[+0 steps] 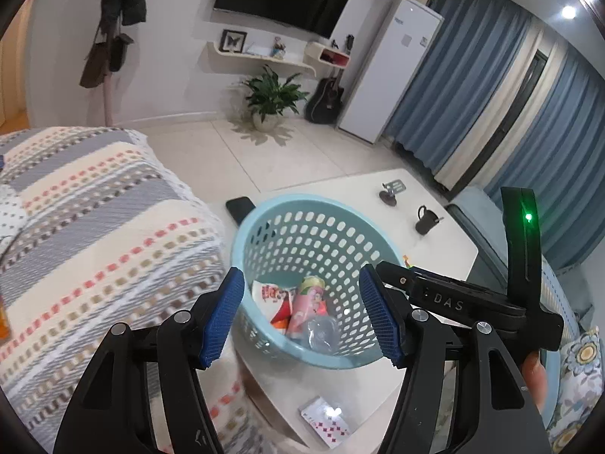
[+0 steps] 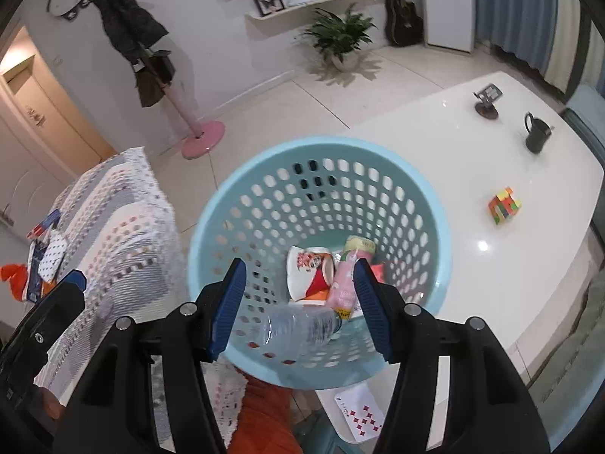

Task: Collect trash
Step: 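Carry the spray can and clear bottle to the blue basket and release both, then move both open tools back toward the table, then grasp the red plastic bag with the left tool while the right tool grasps the orange snack bag, then carry the red bag and orange snack bag to the blue basket and release both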

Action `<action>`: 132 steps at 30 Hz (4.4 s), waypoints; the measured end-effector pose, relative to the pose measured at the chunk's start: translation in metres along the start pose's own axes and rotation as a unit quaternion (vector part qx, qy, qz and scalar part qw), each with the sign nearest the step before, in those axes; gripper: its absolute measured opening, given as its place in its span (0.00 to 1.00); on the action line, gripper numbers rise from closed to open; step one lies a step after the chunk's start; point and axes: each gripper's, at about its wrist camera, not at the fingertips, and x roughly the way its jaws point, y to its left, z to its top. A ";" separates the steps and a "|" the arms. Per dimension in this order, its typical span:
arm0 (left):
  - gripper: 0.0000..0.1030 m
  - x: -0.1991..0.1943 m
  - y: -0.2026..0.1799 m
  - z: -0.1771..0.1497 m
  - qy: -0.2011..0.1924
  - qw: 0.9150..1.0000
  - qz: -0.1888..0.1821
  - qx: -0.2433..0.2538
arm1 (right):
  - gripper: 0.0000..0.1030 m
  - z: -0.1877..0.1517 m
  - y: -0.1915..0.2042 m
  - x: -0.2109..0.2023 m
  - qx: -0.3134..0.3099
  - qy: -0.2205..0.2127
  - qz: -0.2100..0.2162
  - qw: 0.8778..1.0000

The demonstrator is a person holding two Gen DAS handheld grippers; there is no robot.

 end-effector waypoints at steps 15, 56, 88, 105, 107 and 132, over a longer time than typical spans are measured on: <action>0.75 -0.126 0.074 -0.006 -0.107 0.991 0.054 -0.060 | 0.66 -0.013 0.142 -0.047 -0.140 -0.094 0.081 0.982; 0.18 -0.202 0.338 -0.018 -0.167 0.925 0.190 -0.283 | 0.81 -0.101 0.391 0.071 -0.349 0.019 0.116 0.930; 0.15 -0.261 0.157 -0.006 -0.244 0.958 0.112 -0.103 | 0.30 -0.054 0.289 -0.057 -0.276 -0.104 0.138 0.945; 0.13 -0.112 0.009 0.041 -0.137 0.990 -0.007 0.015 | 0.30 0.018 0.086 -0.095 -0.090 -0.156 -0.004 0.984; 0.13 -0.094 -0.001 0.042 -0.122 0.992 -0.019 0.021 | 0.30 0.021 0.067 -0.089 -0.073 -0.149 -0.016 0.986; 0.28 0.082 -0.021 0.003 0.075 0.996 -0.035 0.024 | 0.45 -0.005 -0.042 0.014 0.019 0.000 -0.057 0.998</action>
